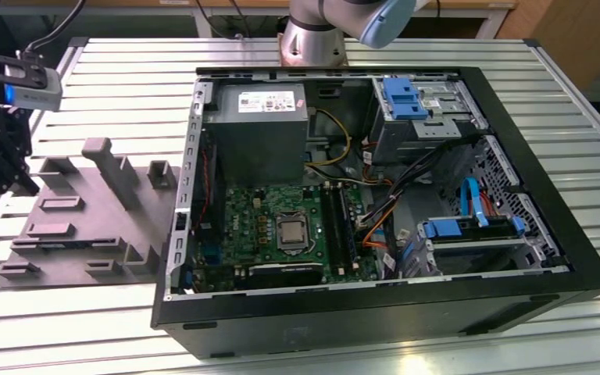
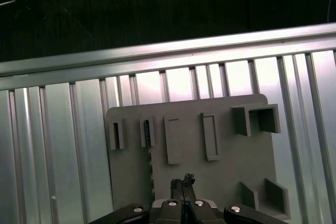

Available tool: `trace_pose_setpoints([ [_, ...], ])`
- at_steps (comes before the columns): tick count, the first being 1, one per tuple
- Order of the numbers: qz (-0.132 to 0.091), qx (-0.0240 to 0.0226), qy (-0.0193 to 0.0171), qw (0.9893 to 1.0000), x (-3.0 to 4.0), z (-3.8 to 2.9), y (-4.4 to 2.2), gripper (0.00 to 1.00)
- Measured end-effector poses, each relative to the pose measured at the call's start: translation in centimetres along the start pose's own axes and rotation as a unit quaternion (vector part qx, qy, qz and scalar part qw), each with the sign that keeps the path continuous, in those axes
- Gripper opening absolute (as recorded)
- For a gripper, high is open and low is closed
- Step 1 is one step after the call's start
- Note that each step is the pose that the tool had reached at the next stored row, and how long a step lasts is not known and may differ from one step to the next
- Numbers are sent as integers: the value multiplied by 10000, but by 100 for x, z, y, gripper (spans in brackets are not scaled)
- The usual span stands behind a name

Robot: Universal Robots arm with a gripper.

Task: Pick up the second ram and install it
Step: 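Pick up the second ram and move it above second insertion slot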

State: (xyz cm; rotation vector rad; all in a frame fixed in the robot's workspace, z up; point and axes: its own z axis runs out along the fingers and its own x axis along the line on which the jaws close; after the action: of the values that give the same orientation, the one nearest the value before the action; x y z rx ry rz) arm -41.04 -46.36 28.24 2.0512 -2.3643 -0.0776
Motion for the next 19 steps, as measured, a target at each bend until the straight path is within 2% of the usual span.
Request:
trace_pose_setpoints([
  [18,-19,0,1,10000,17,34,-1,11],
  [19,-47,-1,2,10000,31,74,-1,11],
])
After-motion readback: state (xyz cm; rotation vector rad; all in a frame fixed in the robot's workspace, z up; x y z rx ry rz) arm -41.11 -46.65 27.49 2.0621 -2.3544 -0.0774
